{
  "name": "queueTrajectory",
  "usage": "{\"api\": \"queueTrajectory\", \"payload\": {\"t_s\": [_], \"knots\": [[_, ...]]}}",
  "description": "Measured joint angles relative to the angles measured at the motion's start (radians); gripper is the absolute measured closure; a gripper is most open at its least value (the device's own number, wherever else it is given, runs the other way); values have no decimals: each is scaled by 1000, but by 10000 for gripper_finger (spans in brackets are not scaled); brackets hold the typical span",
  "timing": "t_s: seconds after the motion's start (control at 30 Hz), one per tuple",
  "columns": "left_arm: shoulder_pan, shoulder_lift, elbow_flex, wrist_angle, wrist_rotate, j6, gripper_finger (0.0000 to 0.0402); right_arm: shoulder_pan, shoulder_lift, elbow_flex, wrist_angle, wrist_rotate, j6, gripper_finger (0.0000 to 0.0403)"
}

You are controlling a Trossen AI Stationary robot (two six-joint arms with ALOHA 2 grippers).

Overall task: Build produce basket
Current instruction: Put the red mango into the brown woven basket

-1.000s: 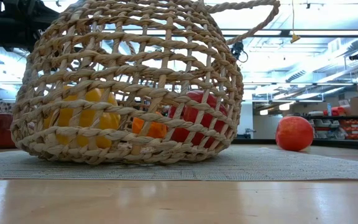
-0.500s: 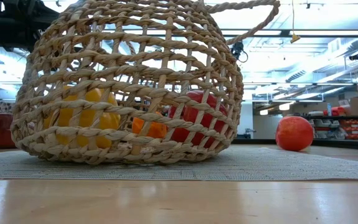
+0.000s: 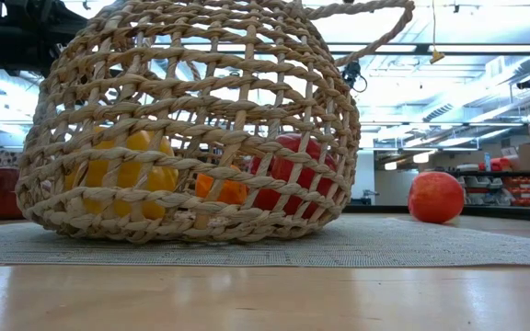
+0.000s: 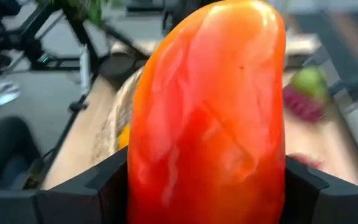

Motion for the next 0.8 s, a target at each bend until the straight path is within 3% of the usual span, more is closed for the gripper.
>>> {"api": "queueTrajectory", "payload": {"t_s": [0.17, 0.37, 0.6, 0.8], "knots": [[0, 0, 0, 0, 0, 0, 12, 33, 108, -1, -4, -39, 26, 121], [0, 0, 0, 0, 0, 0, 12, 70, 251, 33, 73, 83, 1, 121], [0, 0, 0, 0, 0, 0, 12, 61, 404, 161, 59, 219, 83, 121], [0, 0, 0, 0, 0, 0, 12, 33, 494, 177, 49, 216, 141, 121]]}}
